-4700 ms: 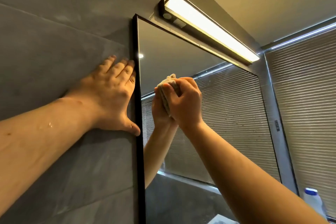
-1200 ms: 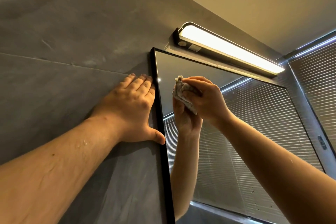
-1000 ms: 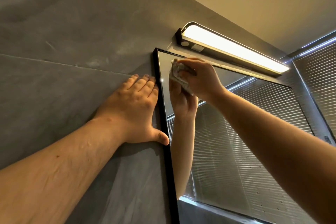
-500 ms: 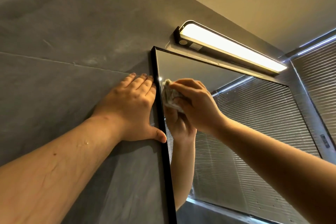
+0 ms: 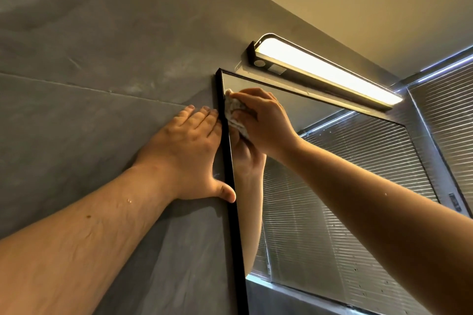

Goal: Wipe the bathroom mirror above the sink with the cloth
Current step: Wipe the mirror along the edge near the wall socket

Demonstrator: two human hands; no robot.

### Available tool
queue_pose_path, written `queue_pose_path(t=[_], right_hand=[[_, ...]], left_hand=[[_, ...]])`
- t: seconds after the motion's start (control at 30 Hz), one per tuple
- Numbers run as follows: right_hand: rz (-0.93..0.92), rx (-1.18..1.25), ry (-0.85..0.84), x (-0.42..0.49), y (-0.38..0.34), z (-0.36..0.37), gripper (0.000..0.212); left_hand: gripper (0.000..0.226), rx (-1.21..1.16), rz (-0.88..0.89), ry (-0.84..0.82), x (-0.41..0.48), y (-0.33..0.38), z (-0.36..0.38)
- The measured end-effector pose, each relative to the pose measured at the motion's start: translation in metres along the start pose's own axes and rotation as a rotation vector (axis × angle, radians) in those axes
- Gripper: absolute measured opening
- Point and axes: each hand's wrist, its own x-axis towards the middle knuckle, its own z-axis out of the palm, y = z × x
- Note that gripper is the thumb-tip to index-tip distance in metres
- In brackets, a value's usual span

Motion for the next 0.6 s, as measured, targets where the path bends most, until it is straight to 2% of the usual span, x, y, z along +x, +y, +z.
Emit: queue_pose_path(t=[0.2, 0.43, 0.5, 0.6], right_hand=[[0.113, 0.075, 0.1, 0.043, 0.015, 0.006, 0.03], [0.161, 0.101, 0.212, 0.032, 0.05, -0.005, 0.019], [0.177, 0.108, 0.192, 0.026, 0.066, -0.013, 0.018], [0.175, 0.148, 0.114, 0.021, 0.089, -0.026, 0.03]], left_hand=[[0.142, 0.017, -0.002, -0.013, 0.0, 0.001, 0.0], [0.144, 0.023, -0.003, -0.01, 0.001, 0.0, 0.001], [0.145, 0.02, -0.008, -0.008, 0.002, 0.001, 0.0], [0.146, 0.031, -0.008, -0.002, 0.002, 0.001, 0.0]])
